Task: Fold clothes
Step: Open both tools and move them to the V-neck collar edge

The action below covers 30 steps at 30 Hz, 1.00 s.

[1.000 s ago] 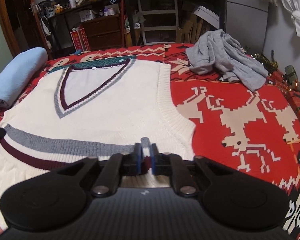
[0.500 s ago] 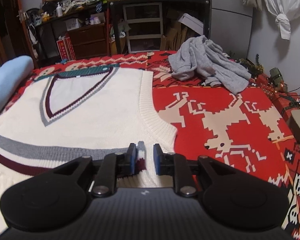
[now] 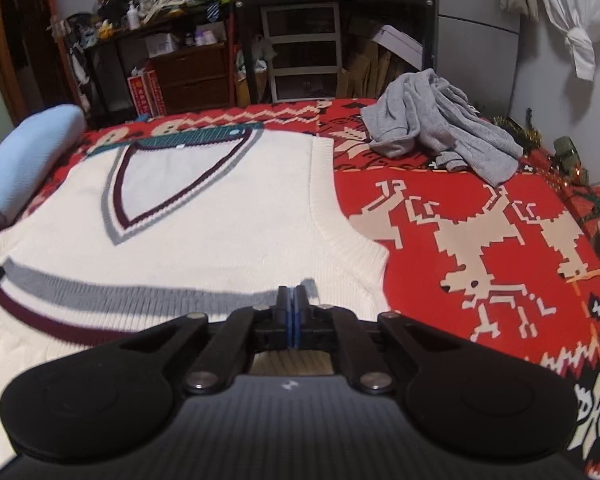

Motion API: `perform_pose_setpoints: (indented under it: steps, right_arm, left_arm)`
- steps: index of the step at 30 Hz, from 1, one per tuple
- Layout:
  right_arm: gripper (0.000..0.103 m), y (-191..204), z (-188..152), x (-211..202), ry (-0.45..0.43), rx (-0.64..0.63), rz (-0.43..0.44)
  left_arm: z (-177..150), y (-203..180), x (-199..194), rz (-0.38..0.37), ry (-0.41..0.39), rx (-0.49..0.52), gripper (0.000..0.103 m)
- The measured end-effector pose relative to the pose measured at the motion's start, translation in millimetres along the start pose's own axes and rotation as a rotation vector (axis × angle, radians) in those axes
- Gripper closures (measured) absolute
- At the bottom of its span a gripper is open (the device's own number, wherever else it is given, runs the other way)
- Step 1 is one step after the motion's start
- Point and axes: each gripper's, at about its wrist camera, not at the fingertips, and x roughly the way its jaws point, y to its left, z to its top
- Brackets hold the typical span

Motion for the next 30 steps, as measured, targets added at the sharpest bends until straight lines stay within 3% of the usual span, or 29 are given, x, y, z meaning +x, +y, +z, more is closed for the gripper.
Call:
perform_pose_setpoints:
  steps: [8, 14, 22, 24, 30]
  right_arm:
    - [0.101, 5.6, 13.4, 13.6, 0.024, -0.035, -0.009]
    - [0.096, 1.8, 24.1, 2.7, 0.019, -0.030, 0.040]
    - [0.095, -11.8, 57.0, 9.0, 0.023, -0.154, 0.050]
    - [0.085, -14.8, 69.7, 19.0, 0.031, -0.191, 0.064]
    - [0.076, -19.5, 109.9, 68.4, 0.068, -0.267, 0.073]
  left_arm:
    - [11.3, 3.0, 6.9, -0.005, 0.008, -0.008, 0.098]
    - [23.8, 1.9, -1.3, -0.019, 0.011, 0.020, 0.094]
    - [71.6, 22.5, 17.6, 0.003, 0.023, 0.120, 0.093]
    - [87.5, 27.8, 30.5, 0.016, 0.032, 0.146, 0.089]
    - [134.5, 36.3, 71.5, -0.015, 0.034, 0.198, 0.067]
